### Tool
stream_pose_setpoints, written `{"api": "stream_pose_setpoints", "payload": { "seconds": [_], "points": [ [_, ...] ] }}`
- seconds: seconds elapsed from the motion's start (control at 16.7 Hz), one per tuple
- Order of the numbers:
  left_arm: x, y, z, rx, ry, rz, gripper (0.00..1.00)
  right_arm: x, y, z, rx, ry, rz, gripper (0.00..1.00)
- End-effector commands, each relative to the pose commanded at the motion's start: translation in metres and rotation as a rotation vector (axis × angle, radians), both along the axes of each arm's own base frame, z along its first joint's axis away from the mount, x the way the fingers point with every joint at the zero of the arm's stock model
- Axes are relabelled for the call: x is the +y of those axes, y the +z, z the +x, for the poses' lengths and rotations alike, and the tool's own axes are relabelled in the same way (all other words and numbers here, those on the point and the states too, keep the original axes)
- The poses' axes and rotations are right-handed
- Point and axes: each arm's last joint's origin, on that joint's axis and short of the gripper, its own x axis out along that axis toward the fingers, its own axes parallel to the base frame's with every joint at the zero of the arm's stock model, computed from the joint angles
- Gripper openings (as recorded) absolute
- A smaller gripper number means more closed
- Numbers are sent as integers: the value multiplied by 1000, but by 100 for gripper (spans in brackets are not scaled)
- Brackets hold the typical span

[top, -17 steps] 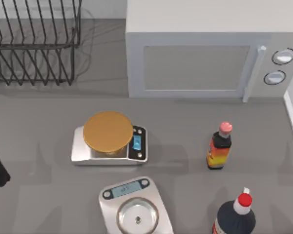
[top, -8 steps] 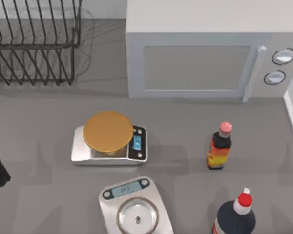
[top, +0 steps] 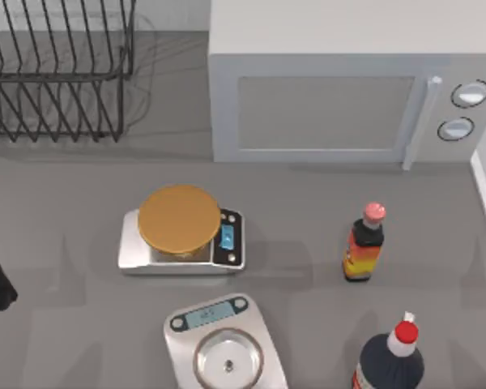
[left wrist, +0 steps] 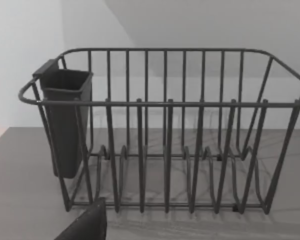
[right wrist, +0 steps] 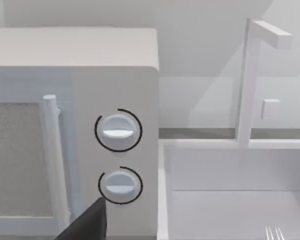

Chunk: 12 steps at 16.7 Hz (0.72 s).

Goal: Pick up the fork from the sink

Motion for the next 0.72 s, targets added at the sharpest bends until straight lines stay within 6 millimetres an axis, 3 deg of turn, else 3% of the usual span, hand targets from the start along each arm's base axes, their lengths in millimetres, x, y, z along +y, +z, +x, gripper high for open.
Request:
{"api": "stream_pose_setpoints", "payload": {
  "seconds": [0.18, 0.3, 0.54, 0.72],
  "points": [
    [0, 0, 0, 0, 0, 0, 100, 0, 6, 0, 21, -5, -4, 100],
    [0, 0, 0, 0, 0, 0, 100, -2, 20, 1, 69, -15, -14, 100],
    [0, 0, 0, 0, 0, 0, 100, -6, 67, 16, 245, -46, -43, 100],
    [0, 0, 0, 0, 0, 0, 100, -12, 110, 49, 436, -69, -65, 100]
  ]
}}
